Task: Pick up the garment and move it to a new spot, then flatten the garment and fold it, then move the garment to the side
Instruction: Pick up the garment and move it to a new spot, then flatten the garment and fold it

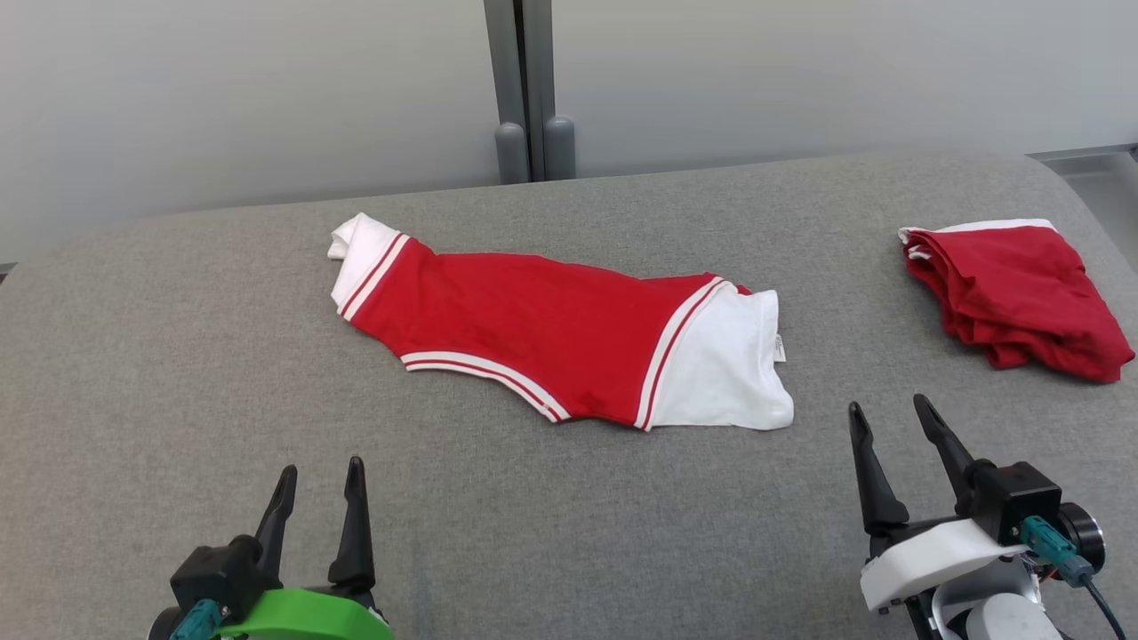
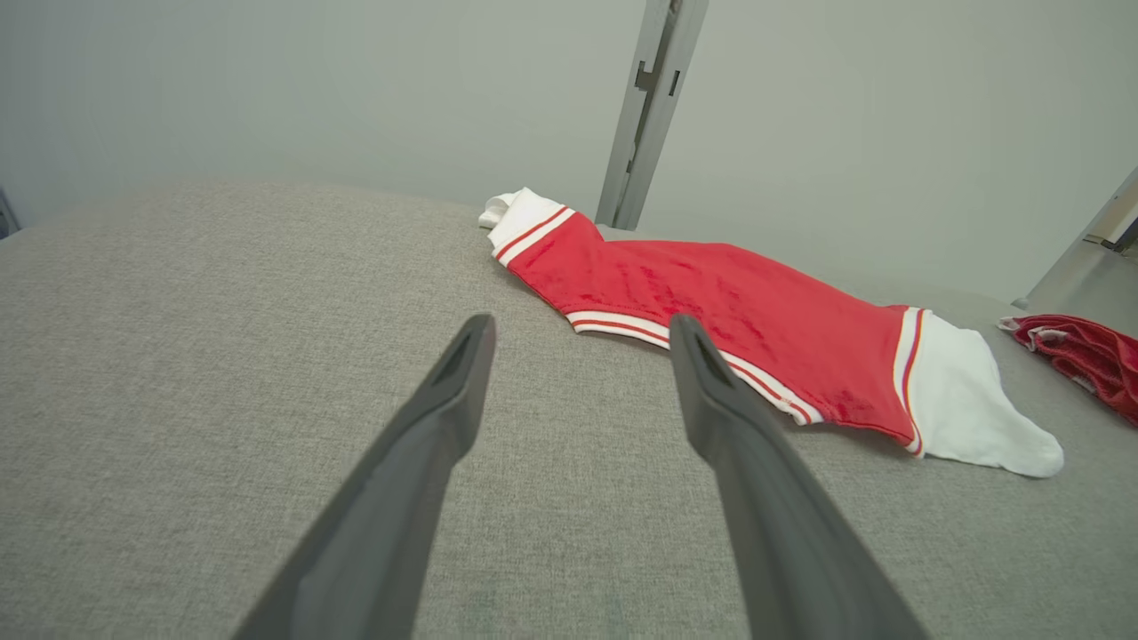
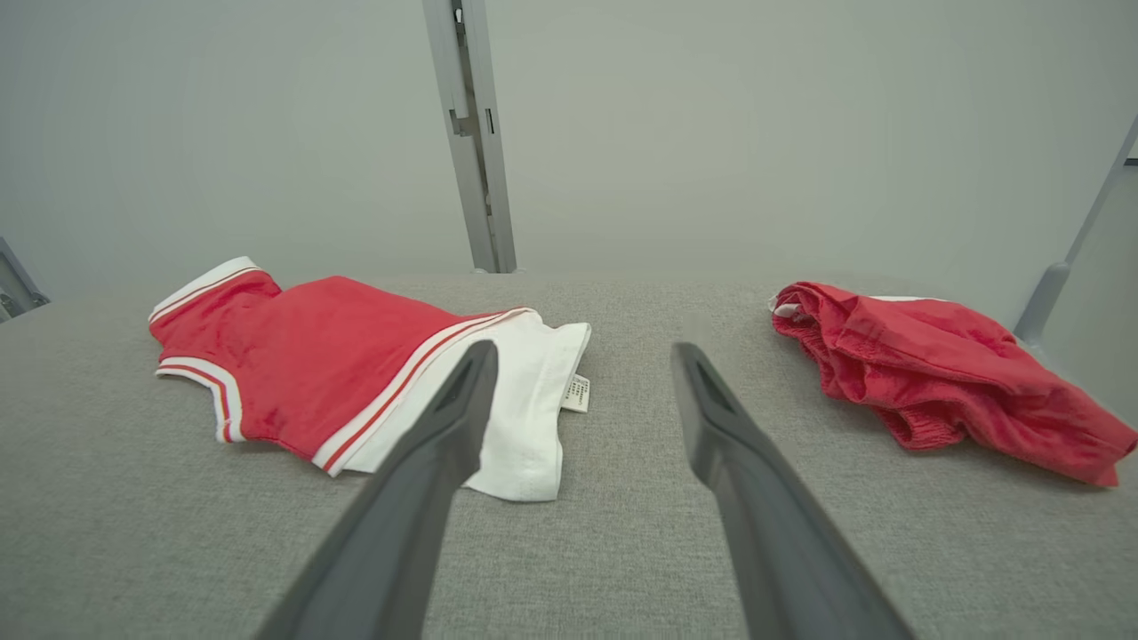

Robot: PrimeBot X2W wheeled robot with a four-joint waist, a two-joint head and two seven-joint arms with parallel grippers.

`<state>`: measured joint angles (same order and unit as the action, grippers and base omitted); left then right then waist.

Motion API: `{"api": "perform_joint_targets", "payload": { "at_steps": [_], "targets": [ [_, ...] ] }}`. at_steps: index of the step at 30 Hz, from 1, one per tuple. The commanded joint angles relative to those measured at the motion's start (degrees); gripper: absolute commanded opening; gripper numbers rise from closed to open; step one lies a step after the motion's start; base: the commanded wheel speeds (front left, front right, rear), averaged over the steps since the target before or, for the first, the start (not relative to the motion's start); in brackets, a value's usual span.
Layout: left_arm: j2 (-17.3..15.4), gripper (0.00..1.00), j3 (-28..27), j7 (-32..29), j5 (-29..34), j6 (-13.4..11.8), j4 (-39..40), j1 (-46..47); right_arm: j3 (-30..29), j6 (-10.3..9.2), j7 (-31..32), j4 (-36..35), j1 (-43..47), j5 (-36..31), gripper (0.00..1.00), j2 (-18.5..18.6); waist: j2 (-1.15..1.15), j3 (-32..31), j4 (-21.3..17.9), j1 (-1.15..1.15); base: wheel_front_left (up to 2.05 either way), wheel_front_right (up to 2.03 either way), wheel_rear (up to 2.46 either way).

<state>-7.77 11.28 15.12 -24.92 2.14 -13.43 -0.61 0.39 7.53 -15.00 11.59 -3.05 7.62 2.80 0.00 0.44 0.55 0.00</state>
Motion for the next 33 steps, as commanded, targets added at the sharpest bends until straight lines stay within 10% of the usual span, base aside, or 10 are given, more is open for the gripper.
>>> {"api": "perform_joint_targets", "payload": {
  "at_steps": [1, 24, 33],
  "targets": [
    [0.36, 1.0, -0.54, 0.02, 0.45, 0.4, 0.13, -0.81, 0.1, -0.09, -0.27, 0.28, 0.47, 0.25, 1.0, 0.2, 0.0, -0.04, -0.08, 0.0, 0.0, 0.0, 0.0],
    [3.11, 1.0, -3.34, 0.02, 4.47, 3.42, -1.26, 0.56, 1.01, -0.09, -0.26, 2.71, -2.49, -1.74, 1.0, 0.21, 0.0, 1.47, 0.85, 0.0, 0.0, 0.0, 0.0],
    [4.19, 1.0, 4.39, -1.22, 4.08, 4.93, -4.86, 5.49, 1.01, -0.09, -0.26, 1.96, -4.51, -2.33, 1.0, 0.21, 0.0, 4.91, 0.84, 0.0, 0.0, 0.0, 0.0]
  ]
}}
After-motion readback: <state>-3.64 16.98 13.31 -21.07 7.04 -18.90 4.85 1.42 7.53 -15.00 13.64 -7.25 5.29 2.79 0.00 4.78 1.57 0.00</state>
